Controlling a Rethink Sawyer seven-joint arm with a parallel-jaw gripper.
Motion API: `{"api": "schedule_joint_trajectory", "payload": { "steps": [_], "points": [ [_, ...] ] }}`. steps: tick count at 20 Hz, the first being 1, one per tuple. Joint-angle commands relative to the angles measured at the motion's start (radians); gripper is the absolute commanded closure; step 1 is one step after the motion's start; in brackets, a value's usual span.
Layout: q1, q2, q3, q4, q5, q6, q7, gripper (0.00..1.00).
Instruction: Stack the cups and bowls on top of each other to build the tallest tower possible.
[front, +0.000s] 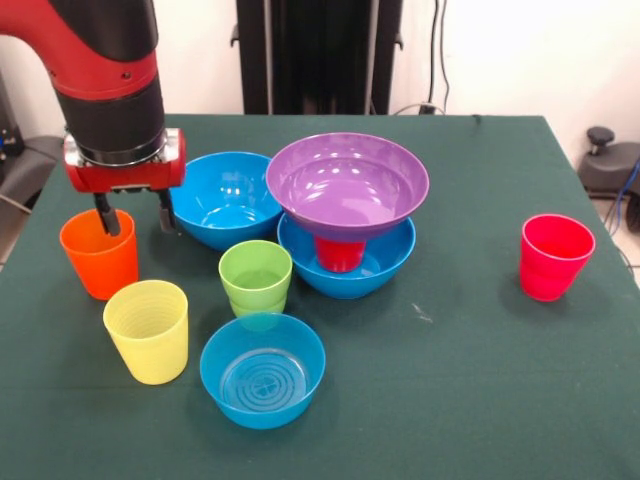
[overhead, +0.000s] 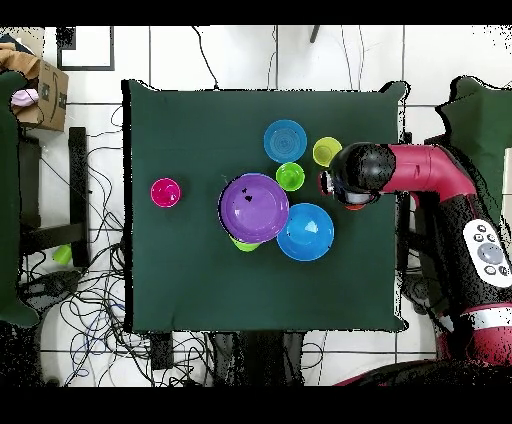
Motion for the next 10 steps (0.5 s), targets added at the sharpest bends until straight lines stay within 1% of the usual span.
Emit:
{"api": "schedule_joint_trajectory", "payload": {
  "steps": [1, 10],
  "points": [
    [0.033, 0.09, -0.055, 0.008, -0.064, -0.102, -0.063, 0.0],
    [0.034, 0.094, -0.066, 0.008, -0.062, -0.13, -0.065, 0.0]
  ]
}}
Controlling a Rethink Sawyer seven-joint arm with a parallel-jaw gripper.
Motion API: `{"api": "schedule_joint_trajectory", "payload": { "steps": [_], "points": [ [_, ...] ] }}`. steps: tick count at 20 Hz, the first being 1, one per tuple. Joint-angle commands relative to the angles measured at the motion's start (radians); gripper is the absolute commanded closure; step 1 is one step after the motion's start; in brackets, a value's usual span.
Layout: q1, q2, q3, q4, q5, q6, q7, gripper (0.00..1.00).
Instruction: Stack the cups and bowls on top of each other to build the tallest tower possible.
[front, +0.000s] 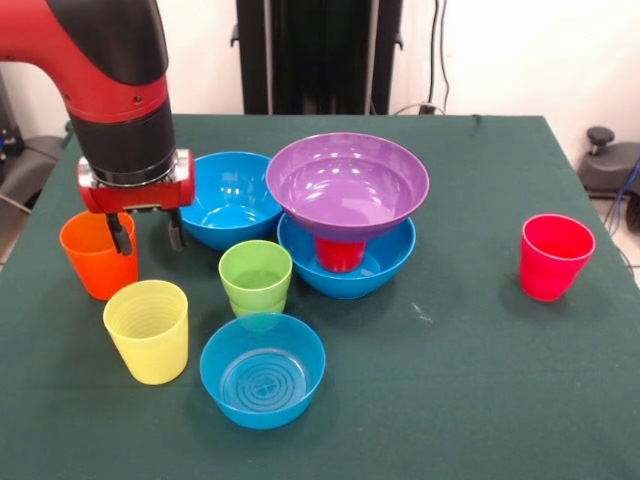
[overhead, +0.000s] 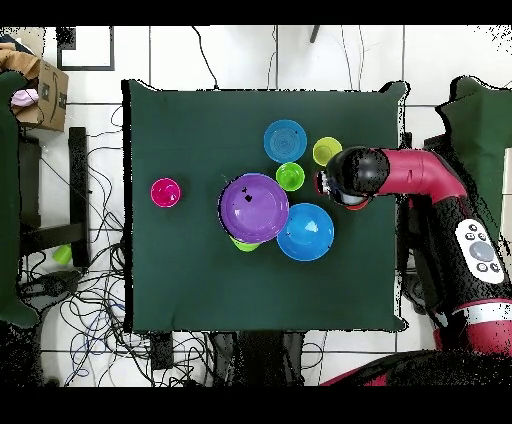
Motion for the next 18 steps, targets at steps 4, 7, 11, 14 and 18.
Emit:
{"api": "schedule_joint_trajectory", "payload": {
  "steps": [4, 7, 11, 14, 18],
  "points": [
    [0.034, 0.054, -0.066, 0.011, -0.056, -0.067, -0.069, 0.0],
    [0.032, 0.042, -0.066, 0.005, -0.049, -0.045, -0.087, 0.0],
    [0.029, 0.017, -0.064, 0.014, -0.031, -0.007, -0.101, 0.0],
    [0.026, -0.017, -0.067, 0.049, -0.018, 0.01, -0.094, 0.0],
    [0.015, -0.034, -0.068, 0.082, -0.007, 0.019, -0.098, 0.0]
  ]
}}
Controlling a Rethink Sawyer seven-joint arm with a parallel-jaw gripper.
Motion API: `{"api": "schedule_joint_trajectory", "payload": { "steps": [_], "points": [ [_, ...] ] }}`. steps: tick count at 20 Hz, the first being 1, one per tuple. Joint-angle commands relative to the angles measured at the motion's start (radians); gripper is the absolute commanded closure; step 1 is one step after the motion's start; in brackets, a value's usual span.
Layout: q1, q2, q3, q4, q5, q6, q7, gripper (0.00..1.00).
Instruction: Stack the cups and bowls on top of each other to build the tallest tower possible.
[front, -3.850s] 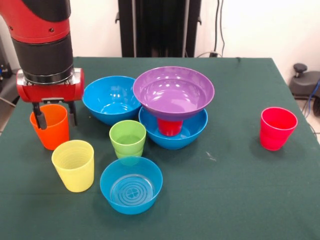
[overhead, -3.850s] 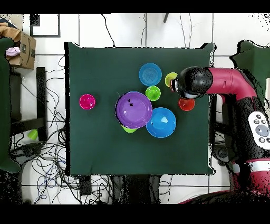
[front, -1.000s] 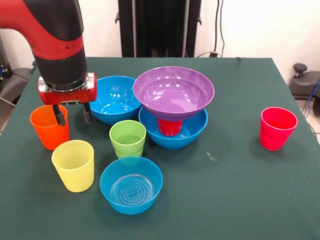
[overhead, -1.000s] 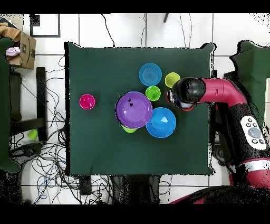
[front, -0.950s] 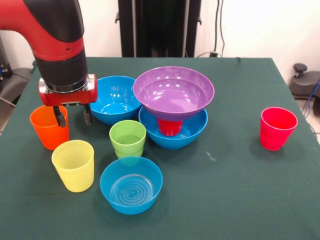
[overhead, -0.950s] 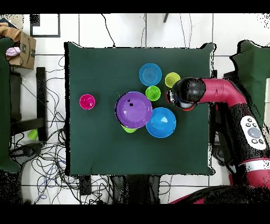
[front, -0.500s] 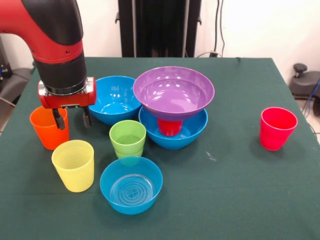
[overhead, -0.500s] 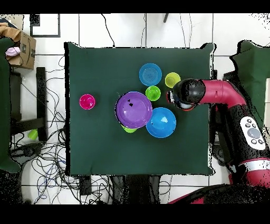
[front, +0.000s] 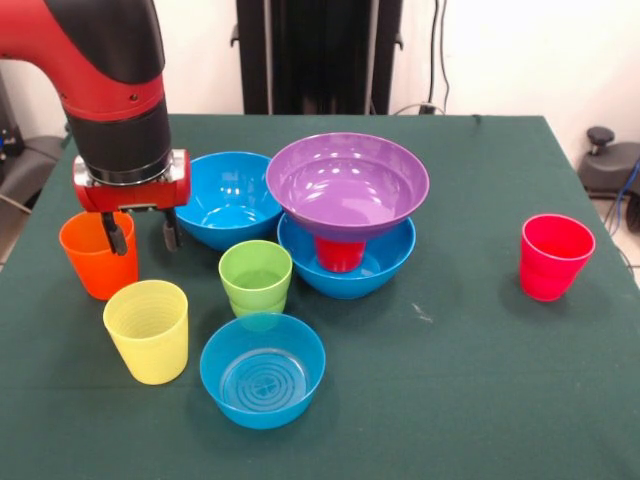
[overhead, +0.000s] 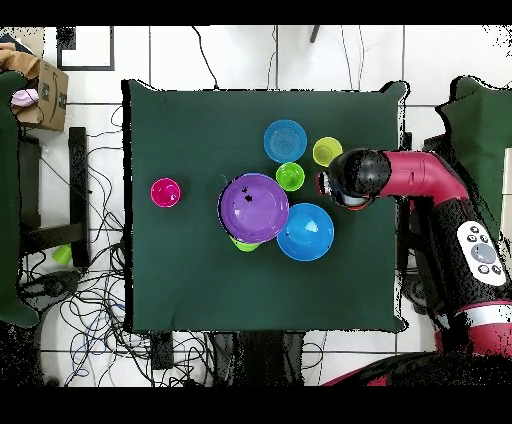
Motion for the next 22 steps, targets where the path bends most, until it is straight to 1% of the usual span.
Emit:
{"api": "schedule_joint_trajectory", "payload": {
  "steps": [1, 4, 6, 9, 12, 17, 22],
  "points": [
    [0.013, -0.031, -0.056, 0.077, -0.005, 0.043, -0.102, 0.0],
    [0.009, -0.064, -0.053, 0.093, 0.011, 0.073, -0.113, 0.0],
    [0.01, -0.069, -0.052, 0.091, 0.016, 0.084, -0.118, 0.0],
    [0.013, -0.039, -0.056, 0.071, 0.004, 0.069, -0.116, 0.0],
    [0.016, 0.0, -0.065, 0.033, -0.028, 0.029, -0.111, 0.0],
    [0.011, 0.036, -0.067, -0.017, -0.041, 0.047, -0.151, 0.0],
    [0.008, 0.058, -0.076, -0.012, -0.049, 0.028, -0.145, 0.0]
  ]
}}
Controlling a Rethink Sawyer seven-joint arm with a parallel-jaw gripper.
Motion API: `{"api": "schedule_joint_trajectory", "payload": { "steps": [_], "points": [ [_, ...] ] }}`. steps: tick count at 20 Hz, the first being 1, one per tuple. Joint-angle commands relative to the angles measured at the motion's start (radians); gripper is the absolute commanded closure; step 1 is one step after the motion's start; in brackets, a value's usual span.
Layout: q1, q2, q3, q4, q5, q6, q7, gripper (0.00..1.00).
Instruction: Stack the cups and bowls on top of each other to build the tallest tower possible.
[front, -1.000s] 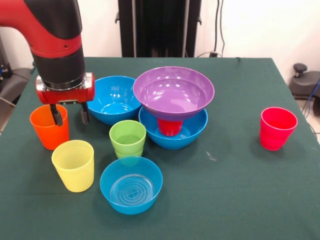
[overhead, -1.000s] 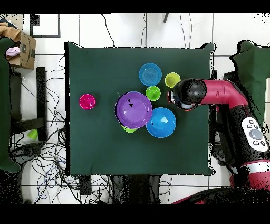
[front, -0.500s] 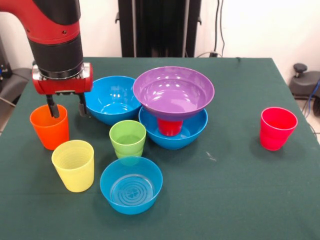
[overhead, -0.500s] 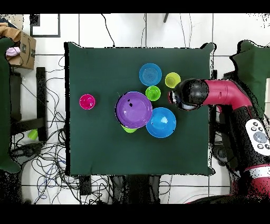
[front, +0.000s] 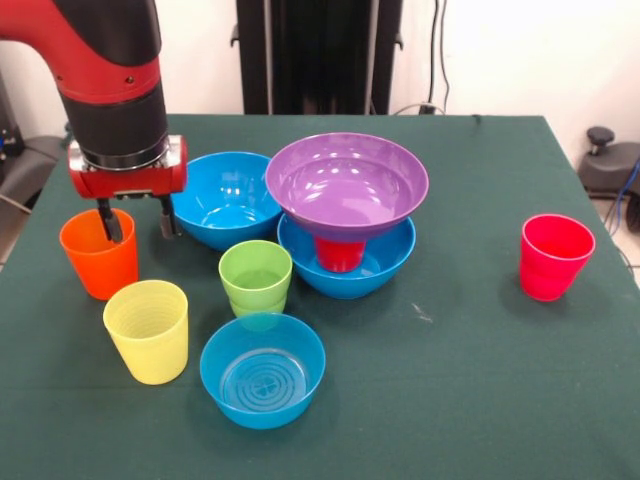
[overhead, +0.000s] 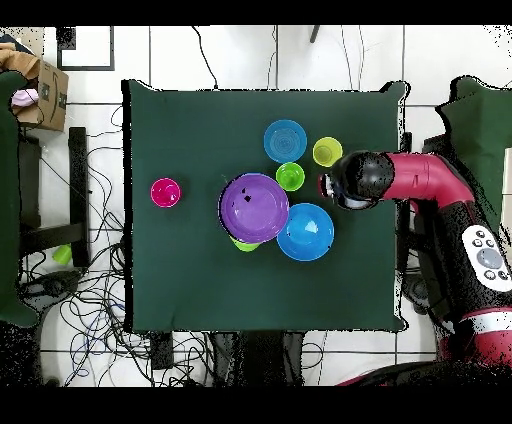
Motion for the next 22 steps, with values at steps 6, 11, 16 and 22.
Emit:
{"api": "schedule_joint_trajectory", "payload": {
  "steps": [6, 11, 16, 22],
  "points": [
    [0.002, 0.073, -0.076, -0.028, -0.063, 0.05, -0.173, 0.0],
    [0.0, 0.089, -0.074, -0.055, -0.067, 0.051, -0.197, 0.0],
    [0.004, 0.099, -0.074, -0.086, -0.073, 0.064, -0.215, 0.0],
    [0.012, 0.13, -0.082, -0.134, -0.083, 0.074, -0.228, 0.0]
  ]
}}
